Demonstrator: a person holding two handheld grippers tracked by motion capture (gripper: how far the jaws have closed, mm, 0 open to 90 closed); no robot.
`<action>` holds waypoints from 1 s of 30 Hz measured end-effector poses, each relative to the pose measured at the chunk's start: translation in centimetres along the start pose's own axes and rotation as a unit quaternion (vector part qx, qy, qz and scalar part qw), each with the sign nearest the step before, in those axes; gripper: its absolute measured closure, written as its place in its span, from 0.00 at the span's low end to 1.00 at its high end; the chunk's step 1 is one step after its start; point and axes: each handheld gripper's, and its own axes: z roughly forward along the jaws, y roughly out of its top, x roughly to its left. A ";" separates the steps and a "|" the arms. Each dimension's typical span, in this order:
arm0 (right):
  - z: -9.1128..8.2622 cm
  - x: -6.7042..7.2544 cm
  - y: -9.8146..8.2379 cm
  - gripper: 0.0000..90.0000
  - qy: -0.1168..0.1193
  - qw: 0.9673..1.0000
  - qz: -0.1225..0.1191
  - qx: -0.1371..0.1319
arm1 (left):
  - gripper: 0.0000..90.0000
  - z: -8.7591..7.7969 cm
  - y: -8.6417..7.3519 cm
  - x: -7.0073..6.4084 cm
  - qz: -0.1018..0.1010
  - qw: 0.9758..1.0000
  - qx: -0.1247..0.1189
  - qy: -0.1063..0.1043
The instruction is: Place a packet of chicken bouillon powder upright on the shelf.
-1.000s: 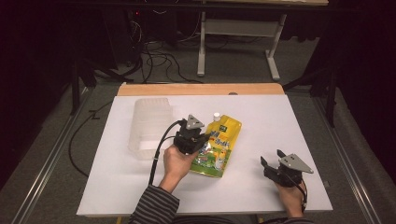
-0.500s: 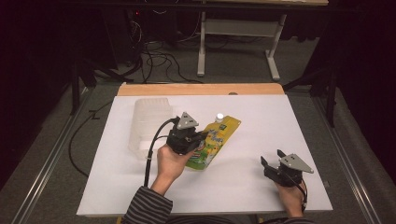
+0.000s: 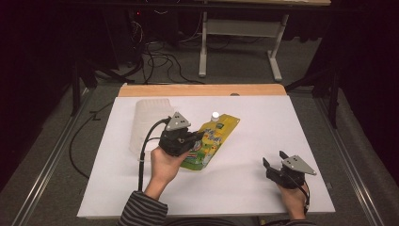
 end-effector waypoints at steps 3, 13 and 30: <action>0.0 -0.1 0.0 0.35 -0.001 1.000 -0.001 0.000 | 1.00 -0.5 0.0 0.4 -0.003 1.000 -0.002 -0.003; 0.0 0.0 0.0 0.35 -0.001 1.000 0.000 0.002 | 1.00 -2.4 0.0 1.3 -0.014 1.000 -0.024 0.001; 0.0 0.0 0.0 0.35 -0.001 1.000 -0.002 0.001 | 1.00 -7.4 -0.1 3.4 -0.028 0.996 -0.075 0.048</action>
